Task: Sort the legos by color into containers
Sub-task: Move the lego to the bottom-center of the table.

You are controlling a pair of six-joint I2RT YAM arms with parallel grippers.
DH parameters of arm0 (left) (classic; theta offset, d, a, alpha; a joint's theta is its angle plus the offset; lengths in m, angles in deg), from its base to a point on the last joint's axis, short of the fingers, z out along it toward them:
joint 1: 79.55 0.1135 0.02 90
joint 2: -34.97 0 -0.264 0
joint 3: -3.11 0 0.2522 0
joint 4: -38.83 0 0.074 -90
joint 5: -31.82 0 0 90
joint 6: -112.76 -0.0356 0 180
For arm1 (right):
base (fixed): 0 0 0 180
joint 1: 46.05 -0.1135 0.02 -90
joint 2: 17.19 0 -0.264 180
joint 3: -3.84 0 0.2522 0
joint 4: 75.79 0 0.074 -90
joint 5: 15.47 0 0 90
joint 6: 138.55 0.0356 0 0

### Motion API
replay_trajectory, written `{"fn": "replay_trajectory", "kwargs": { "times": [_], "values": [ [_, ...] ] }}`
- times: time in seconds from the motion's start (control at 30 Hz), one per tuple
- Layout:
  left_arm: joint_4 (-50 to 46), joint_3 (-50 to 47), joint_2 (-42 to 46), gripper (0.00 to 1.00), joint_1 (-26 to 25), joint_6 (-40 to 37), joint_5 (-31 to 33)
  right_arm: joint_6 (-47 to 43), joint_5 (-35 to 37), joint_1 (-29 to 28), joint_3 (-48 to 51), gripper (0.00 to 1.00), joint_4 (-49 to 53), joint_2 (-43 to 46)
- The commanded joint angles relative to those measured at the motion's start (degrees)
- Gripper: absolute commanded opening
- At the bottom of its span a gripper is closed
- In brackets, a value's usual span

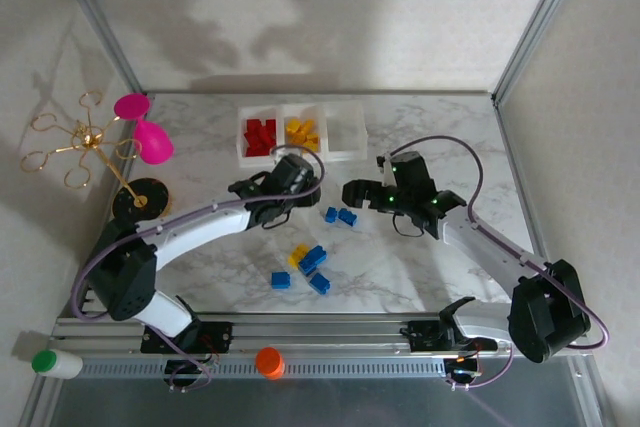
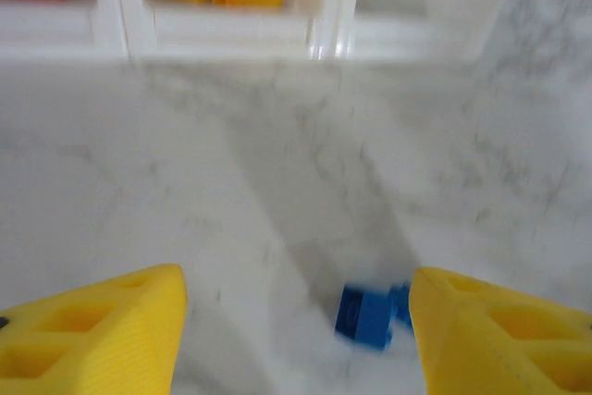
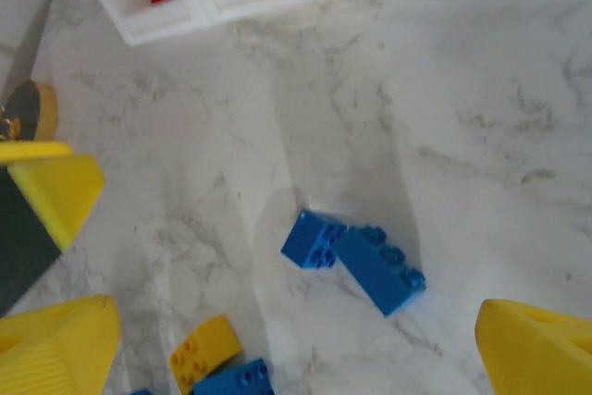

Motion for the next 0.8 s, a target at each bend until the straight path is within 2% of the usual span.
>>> {"fn": "replay_trajectory", "kwargs": {
  "times": [0.0, 0.13, 0.27, 0.57, 0.67, 0.77],
  "values": [
    [-3.4, -5.1, 4.2, 0.65, -2.9, 3.9, 0.2, -0.2, -1.2, -1.8, 2.2, 0.99, 3.3, 0.8],
    [-2.5, -11.2, 8.2, 0.66, -4.6, 6.3, -3.2, 1.0, -0.2, -3.5, 4.7, 0.99, 3.0, 1.4],
    [-4.8, -12.4, 8.8, 0.69, -7.9, 7.2, -0.4, 3.3, 0.2, -3.6, 7.2, 0.99, 1.0, 2.9],
    [-4.6, -13.1, 4.2, 0.72, -10.1, 7.4, -0.9, 5.0, 0.6, -3.6, 7.5, 0.99, -0.3, 3.7],
    [-5.3, -11.0, 1.9, 0.73, -10.0, 6.7, 0.8, 5.0, 0.5, -3.6, 7.8, 0.99, -0.5, 3.7],
    [-5.2, -8.6, -1.1, 0.73, -10.0, 5.6, -0.2, 5.1, 0.8, -3.6, 7.9, 0.99, -0.7, 3.6]
  ]
}}
